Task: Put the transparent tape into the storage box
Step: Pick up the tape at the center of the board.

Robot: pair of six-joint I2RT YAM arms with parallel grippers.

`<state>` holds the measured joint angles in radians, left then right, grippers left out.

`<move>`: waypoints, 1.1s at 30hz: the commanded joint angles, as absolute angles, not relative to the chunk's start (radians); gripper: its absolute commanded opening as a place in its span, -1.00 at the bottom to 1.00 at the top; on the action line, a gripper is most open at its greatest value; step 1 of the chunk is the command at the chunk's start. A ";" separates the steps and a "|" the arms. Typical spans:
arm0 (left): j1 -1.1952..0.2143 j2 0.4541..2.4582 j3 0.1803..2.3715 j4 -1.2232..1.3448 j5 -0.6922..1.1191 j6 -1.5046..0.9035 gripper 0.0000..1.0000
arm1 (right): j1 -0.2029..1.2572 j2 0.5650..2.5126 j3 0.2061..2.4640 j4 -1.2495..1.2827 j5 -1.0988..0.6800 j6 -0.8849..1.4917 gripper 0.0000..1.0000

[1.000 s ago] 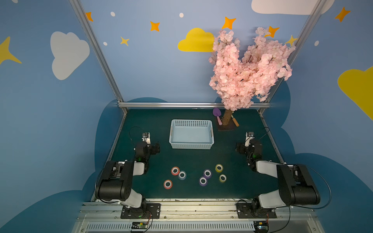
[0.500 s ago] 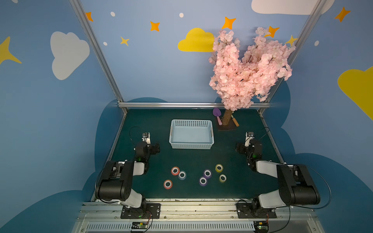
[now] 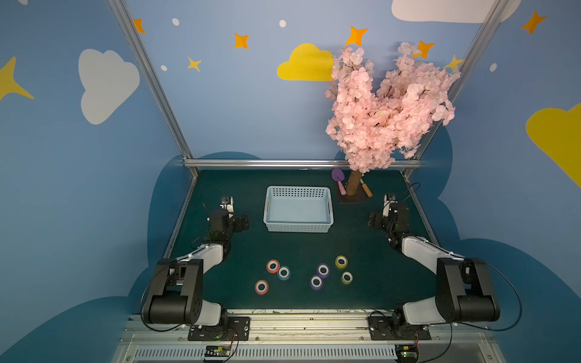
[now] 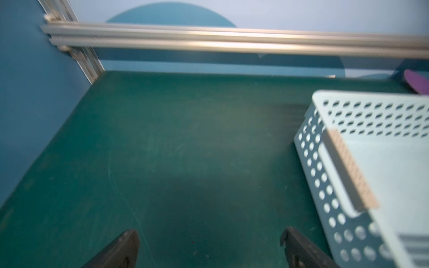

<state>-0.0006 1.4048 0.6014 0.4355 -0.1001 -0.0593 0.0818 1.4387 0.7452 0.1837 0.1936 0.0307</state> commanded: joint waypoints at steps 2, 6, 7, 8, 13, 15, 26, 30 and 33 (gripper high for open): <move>0.001 1.305 0.674 0.121 -0.123 -0.206 1.00 | 0.081 1.407 0.930 -0.312 0.137 0.072 0.97; 0.001 1.201 0.653 0.032 -0.097 -0.324 1.00 | 0.094 1.354 0.963 -0.471 0.066 0.090 0.96; 0.001 1.174 0.644 0.016 -0.094 -0.347 1.00 | 0.097 1.332 0.959 -0.494 0.023 0.082 0.96; 0.002 1.140 0.634 0.000 -0.091 -0.372 1.00 | 0.097 1.306 0.953 -0.512 -0.024 0.094 0.96; 0.002 0.971 0.582 -0.068 -0.123 -0.465 1.00 | 0.111 1.234 0.950 -0.600 -0.168 0.226 0.96; 0.003 0.902 0.566 -0.091 -0.130 -0.488 1.00 | 0.120 1.225 0.953 -0.632 -0.218 0.265 0.96; -0.001 0.968 0.707 -0.302 0.191 -0.554 1.00 | 0.238 1.306 0.996 -0.634 -0.454 0.325 0.97; -0.051 1.040 0.786 -0.370 0.225 -0.562 1.00 | 0.282 1.365 1.058 -0.669 -0.461 0.337 0.96; -0.100 1.091 0.838 -0.416 0.225 -0.543 1.00 | 0.309 1.402 1.098 -0.701 -0.446 0.357 0.96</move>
